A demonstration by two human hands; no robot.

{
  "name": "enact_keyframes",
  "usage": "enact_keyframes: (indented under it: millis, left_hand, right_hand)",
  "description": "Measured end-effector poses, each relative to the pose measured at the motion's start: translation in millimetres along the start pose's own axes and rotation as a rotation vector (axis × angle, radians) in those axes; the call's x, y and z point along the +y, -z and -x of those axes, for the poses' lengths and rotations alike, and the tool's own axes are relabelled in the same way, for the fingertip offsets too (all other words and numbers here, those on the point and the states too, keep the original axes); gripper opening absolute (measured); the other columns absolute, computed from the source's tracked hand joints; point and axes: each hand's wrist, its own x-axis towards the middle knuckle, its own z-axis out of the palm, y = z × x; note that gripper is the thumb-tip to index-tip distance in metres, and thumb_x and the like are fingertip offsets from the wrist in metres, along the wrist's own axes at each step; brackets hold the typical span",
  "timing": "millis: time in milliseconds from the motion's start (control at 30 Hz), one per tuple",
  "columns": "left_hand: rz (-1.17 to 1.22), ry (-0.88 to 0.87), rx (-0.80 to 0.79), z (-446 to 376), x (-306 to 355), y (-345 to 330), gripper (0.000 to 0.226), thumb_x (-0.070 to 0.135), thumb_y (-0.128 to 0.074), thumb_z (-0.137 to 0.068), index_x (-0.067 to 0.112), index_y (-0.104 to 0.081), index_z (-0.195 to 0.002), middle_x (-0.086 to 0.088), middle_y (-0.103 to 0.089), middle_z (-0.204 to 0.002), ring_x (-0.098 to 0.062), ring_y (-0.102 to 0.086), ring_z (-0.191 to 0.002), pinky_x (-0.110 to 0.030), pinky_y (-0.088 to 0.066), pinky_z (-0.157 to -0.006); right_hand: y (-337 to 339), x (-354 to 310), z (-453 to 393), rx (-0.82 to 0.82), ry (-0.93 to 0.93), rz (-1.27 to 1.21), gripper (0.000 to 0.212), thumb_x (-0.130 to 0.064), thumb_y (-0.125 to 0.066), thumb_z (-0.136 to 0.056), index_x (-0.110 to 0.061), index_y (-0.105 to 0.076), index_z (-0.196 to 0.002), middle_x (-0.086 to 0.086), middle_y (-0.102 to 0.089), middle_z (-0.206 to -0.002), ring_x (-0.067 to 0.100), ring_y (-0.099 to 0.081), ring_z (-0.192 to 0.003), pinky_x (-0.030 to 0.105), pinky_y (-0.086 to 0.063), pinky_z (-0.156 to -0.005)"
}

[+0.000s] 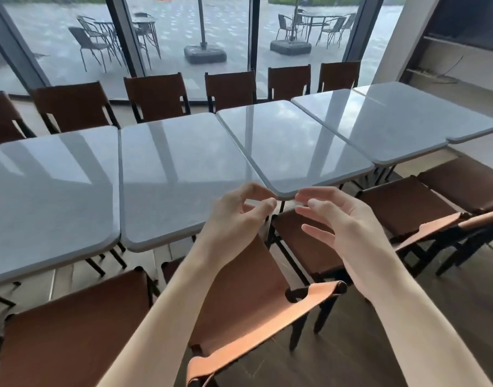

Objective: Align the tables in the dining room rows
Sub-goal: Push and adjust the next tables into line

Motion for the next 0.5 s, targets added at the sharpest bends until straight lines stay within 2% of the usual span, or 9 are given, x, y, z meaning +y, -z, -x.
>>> enact_keyframes:
  millis: [133,300,400,500]
  left_hand:
    - [-0.001,0.036,0.001,-30.4,-10.3,-20.5,0.01,0.029,-0.061,-0.098,0.029,-0.071,-0.098,-0.003,-0.072,-0.075,0.005,-0.058,-0.059,-0.005,-0.039,-0.056]
    - [-0.02,0.171,0.057,-64.5,-46.1,-62.0,0.009,0.032,-0.063,-0.097,0.033,-0.071,-0.098,0.02,-0.07,-0.087,0.011,-0.063,-0.084,-0.003,-0.041,-0.066]
    - [-0.108,0.196,0.079,-76.5,-65.7,-72.8,0.008,0.034,-0.062,-0.096,0.036,-0.069,-0.099,0.023,-0.069,-0.1,0.012,-0.062,-0.094,-0.007,-0.045,-0.074]
    - [-0.179,0.264,0.149,-89.6,-93.5,-62.2,0.007,0.035,-0.061,-0.097,0.037,-0.067,-0.098,0.021,-0.068,-0.103,0.014,-0.059,-0.098,-0.013,-0.045,-0.078]
  right_hand:
    - [18.4,15.3,-36.2,-0.021,-0.032,-0.013,0.02,-0.016,-0.059,-0.098,-0.022,-0.075,-0.108,-0.004,-0.076,-0.105,0.009,-0.07,-0.108,0.042,-0.054,-0.1]
    - [40.5,58.7,-87.2,-0.1,-0.12,0.035,0.021,-0.015,-0.059,-0.098,-0.024,-0.077,-0.104,-0.007,-0.076,-0.107,0.008,-0.07,-0.107,0.039,-0.055,-0.099]
    - [44.4,81.6,-124.0,-0.183,-0.149,0.06,0.021,-0.014,-0.058,-0.099,-0.023,-0.077,-0.105,-0.007,-0.076,-0.106,0.008,-0.071,-0.107,0.037,-0.056,-0.096]
    - [32.1,105.2,-164.7,-0.266,-0.143,0.06,0.021,-0.013,-0.059,-0.097,-0.023,-0.077,-0.101,-0.004,-0.076,-0.106,0.009,-0.07,-0.107,0.034,-0.056,-0.092]
